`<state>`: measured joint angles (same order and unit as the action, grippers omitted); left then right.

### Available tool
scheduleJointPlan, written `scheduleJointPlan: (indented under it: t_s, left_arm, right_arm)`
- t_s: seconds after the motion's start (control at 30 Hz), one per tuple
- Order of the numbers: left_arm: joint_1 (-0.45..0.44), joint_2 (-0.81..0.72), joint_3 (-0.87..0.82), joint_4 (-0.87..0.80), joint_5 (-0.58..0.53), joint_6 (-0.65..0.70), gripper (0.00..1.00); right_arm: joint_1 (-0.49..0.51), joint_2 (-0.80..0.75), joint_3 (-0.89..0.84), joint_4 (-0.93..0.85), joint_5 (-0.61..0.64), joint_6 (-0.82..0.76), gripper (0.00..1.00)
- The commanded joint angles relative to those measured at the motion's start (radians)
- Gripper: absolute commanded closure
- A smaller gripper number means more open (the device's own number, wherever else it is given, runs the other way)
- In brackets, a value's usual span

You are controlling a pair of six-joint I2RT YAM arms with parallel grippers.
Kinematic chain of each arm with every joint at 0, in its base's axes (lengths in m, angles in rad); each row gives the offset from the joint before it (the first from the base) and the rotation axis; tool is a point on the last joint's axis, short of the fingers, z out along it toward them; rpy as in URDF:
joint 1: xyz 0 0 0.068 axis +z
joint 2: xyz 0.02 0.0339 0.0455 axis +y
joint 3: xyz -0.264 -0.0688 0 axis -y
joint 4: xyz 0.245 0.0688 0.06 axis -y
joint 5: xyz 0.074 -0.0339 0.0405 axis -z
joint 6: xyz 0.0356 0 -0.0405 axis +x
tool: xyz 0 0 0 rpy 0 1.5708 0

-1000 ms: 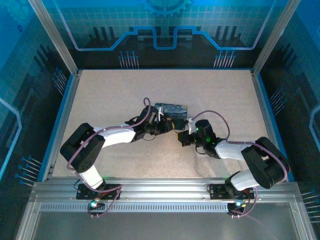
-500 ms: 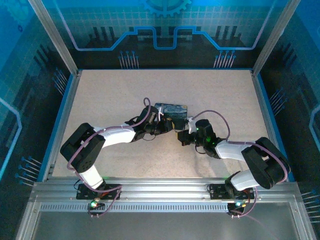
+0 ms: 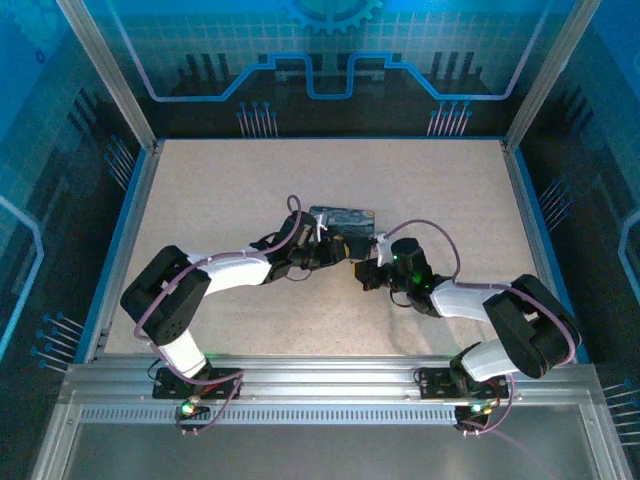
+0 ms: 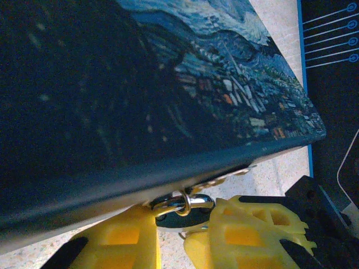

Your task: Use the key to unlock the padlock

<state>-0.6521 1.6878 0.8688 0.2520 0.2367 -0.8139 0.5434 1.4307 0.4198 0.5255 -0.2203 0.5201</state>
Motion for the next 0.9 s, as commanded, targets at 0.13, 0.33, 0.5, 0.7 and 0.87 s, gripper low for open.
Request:
scheduleJointPlan:
  t_s: [0.13, 0.33, 0.5, 0.7, 0.87]
  left_arm:
    - [-0.010, 0.008, 0.036, 0.042, 0.028, -0.008, 0.82]
    - [-0.013, 0.010, 0.041, 0.041, 0.030, -0.011, 0.82]
    - [-0.015, 0.013, 0.044, 0.036, 0.039, -0.018, 0.82]
    - [-0.015, 0.015, 0.048, 0.028, 0.041, -0.017, 0.82]
    - [-0.014, 0.017, 0.048, 0.015, 0.041, -0.009, 0.82]
  right_arm:
    - [0.019, 0.001, 0.018, 0.107, 0.001, 0.021, 1.00]
    - [0.029, 0.015, 0.012, 0.155, 0.020, 0.004, 1.00]
    - [0.033, 0.040, 0.013, 0.207, 0.048, -0.024, 1.00]
    - [0.035, 0.047, 0.014, 0.237, 0.069, -0.067, 1.00]
    - [0.034, 0.045, 0.018, 0.226, 0.084, -0.105, 1.00]
